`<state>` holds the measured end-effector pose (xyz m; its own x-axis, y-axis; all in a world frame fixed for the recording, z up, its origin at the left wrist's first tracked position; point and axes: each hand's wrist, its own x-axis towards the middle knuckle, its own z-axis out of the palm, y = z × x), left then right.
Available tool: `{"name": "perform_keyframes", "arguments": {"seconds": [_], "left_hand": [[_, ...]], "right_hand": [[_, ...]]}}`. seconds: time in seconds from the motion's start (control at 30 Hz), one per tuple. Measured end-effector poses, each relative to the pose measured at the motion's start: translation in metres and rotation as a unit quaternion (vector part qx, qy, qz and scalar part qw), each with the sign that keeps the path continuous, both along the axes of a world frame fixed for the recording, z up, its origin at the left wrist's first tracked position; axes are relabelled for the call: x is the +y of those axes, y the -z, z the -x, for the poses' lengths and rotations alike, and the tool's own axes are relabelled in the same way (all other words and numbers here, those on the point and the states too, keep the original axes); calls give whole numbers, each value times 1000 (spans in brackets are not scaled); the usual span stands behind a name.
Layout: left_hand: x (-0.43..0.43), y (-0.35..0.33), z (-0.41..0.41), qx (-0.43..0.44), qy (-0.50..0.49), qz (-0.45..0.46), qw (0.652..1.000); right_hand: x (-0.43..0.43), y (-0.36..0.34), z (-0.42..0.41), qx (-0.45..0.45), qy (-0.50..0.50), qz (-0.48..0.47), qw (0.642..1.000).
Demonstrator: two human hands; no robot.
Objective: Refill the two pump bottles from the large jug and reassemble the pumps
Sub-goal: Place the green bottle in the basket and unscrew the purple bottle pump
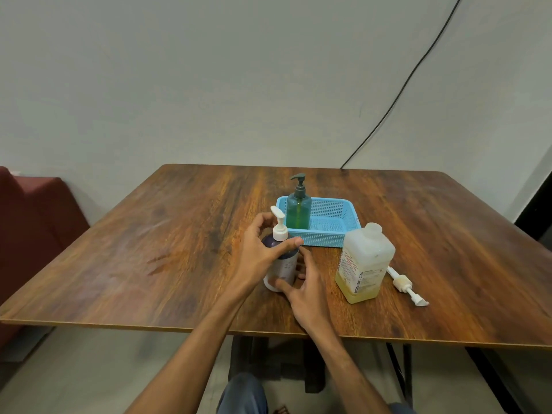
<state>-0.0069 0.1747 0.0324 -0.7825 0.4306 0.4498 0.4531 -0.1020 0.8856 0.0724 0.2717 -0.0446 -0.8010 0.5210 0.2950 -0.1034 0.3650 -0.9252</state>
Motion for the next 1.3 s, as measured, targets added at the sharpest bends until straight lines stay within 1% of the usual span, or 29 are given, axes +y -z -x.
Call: {"name": "perform_keyframes", "arguments": {"seconds": [0.1,0.17,0.23,0.3,0.37,0.43,0.47,0.57,0.63,0.7,0.83,0.97,1.03,1.17,1.23,1.3], "left_hand": [[-4,5,-1,1,73,27,997],[-10,8,5,10,77,16,997],[-13,8,8,4,55,-12,998],[-11,5,6,8,10,-24,1000],[-5,5,5,21,-39,-17,999],[2,4,2,27,-50,4,998],[4,3,1,20,-37,17,999],[3,-1,-2,7,43,51,998],[-3,2,-2,0,72,50,996],[-7,5,-1,14,53,30,998],[-4,3,-2,30,-39,-6,999],[4,0,-3,46,-119,-23,992],[8,-2,-3,55,-133,-27,989],[5,-2,0,54,-118,-16,991],[0,-2,-1,55,-120,-40,990],[-3,-10,-5,48,-132,-84,987]], "right_hand": [[1,0,0,4,0,2,1000],[1,1,1,7,2,3,1000],[0,1,0,6,1,2,1000],[0,1,0,7,1,3,1000],[-1,0,-2,9,3,4,1000],[-2,-1,-3,7,5,7,1000],[-2,-1,-3,5,5,9,1000],[-1,-1,-3,4,3,11,1000],[-1,-1,-3,4,4,12,1000],[-1,-2,-4,8,5,10,1000],[-2,-2,-4,10,5,13,1000],[-2,-2,-4,13,7,13,1000],[-1,-2,-3,14,6,14,1000],[-1,-1,-3,14,5,16,1000],[-1,-2,-4,16,5,13,1000],[-1,-2,-4,18,3,7,1000]]}}
